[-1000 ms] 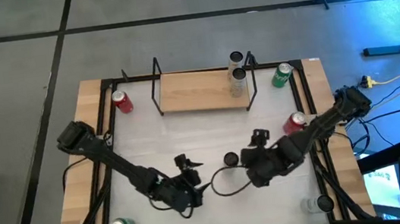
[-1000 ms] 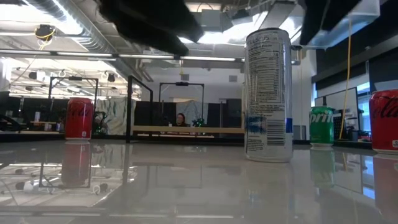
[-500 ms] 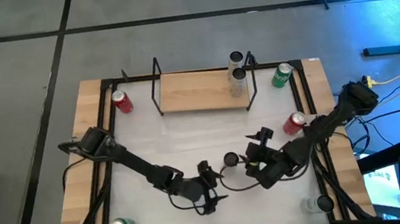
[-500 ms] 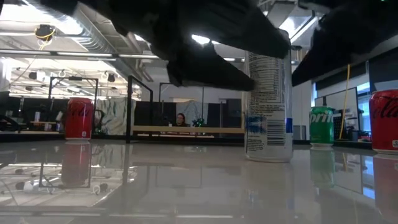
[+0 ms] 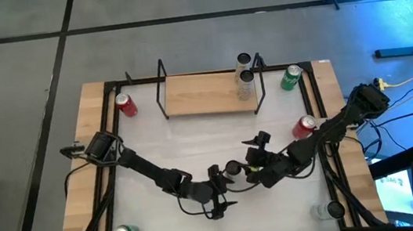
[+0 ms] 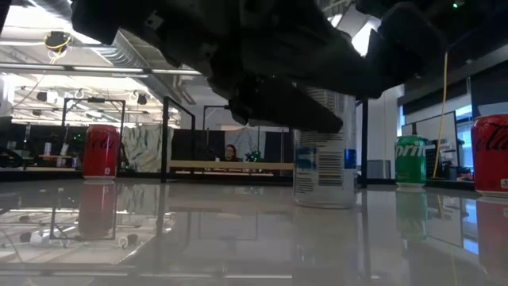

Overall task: Place canned beverage on shelf
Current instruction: Put the left white blue soda can on the shelf

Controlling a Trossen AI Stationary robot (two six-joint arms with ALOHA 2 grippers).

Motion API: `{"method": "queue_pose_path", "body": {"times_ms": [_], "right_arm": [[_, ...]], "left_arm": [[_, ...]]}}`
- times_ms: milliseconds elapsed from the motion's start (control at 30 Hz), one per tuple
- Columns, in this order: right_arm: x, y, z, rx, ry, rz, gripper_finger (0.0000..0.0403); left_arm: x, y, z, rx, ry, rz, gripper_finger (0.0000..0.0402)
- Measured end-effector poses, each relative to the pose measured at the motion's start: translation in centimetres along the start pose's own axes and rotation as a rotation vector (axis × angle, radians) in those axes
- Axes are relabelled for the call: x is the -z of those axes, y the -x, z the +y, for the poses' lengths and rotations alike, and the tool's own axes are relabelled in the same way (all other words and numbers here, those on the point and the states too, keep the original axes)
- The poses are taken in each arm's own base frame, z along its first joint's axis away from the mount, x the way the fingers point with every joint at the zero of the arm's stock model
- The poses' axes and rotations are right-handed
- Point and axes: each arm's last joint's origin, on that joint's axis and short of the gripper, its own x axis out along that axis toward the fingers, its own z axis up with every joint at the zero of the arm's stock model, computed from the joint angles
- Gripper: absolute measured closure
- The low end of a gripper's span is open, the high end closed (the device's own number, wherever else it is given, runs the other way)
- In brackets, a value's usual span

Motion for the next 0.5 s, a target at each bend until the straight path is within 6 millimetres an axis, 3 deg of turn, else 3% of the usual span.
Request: {"method": "queue_pose_path", "body": {"times_ms": [200,500], "right_arm": [[0.1,0.0,0.2,-0.066,-0.003,0.036,0.0042],[-0.1,0.1,0.7,-0.183,-0.074,0.073,0.0042]], "left_arm": [[0.8,0.5,-0.1,-0.074,0.012,0.070,0.0063],[-0.1,2.7,-0.1,-0.276,0.015,0.065,0.0063]]}}
